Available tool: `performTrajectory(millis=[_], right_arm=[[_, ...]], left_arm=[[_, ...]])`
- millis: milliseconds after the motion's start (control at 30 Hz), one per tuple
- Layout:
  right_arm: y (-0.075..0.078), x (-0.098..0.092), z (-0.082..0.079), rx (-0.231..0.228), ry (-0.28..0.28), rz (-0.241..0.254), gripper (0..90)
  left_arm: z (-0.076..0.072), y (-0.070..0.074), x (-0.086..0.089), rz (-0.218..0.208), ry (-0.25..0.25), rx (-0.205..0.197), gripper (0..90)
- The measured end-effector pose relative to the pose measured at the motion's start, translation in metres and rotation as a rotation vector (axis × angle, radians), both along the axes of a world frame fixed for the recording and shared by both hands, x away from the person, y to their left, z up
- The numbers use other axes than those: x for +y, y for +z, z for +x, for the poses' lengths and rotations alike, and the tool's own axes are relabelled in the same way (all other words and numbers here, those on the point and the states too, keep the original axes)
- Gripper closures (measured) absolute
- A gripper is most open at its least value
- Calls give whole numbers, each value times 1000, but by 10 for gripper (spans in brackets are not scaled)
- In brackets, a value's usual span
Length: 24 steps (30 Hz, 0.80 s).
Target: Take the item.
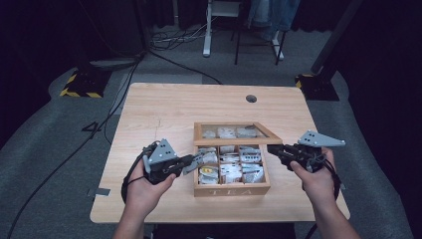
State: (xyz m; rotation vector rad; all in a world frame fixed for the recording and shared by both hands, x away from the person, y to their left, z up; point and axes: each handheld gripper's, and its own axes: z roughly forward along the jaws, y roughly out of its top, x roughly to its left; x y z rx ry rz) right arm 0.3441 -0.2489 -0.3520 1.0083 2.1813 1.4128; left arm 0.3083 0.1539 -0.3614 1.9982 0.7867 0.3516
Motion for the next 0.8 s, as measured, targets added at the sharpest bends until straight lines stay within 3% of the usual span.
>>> performTrajectory(millis=[100, 267, 433, 567, 800], right_arm=[[1, 0, 1, -2, -2, 4, 783], [1, 1, 1, 0, -1, 5, 783], [0, 1, 2, 5, 3, 4, 783], [-1, 1, 2, 7, 3, 4, 783], [-1, 1, 2, 6, 1, 0, 783]], left_arm=[[4, -4, 14, -9, 41, 19, 898], [8, -8, 23, 3, 87, 38, 897], [17, -18, 32, 8, 136, 72, 897], [27, -31, 45, 17, 206, 108, 897], [35, -44, 53, 23, 245, 126, 897]])
